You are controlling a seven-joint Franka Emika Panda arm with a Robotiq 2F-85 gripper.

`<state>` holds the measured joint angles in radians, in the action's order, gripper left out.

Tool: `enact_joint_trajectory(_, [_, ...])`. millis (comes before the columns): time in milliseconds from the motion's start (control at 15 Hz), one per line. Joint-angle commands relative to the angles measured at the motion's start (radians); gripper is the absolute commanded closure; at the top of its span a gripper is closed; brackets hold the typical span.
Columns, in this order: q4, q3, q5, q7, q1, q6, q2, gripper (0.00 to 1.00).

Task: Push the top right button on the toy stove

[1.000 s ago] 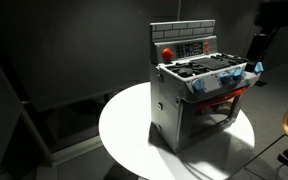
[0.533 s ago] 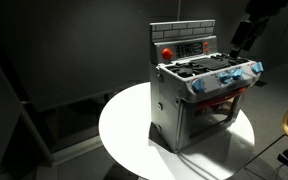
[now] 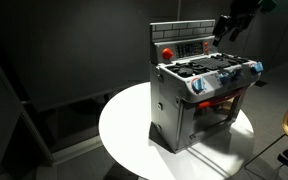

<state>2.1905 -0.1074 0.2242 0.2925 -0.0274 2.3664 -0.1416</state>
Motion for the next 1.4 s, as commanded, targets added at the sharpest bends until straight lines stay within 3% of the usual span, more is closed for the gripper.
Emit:
enact_joint_trajectory(0, [-0.076, 0.021, 0.108, 0.124, -0.023, 0.049, 0.073, 0.0])
enact_joint_trajectory(733, [-0.205, 0.118, 0.304, 0.37, -0.018, 0.059, 0.205, 0.0])
enact_joint_trajectory(1333, [-0.262, 0.16, 0.297, 0.396, 0.012, 0.063, 0.29, 0.0])
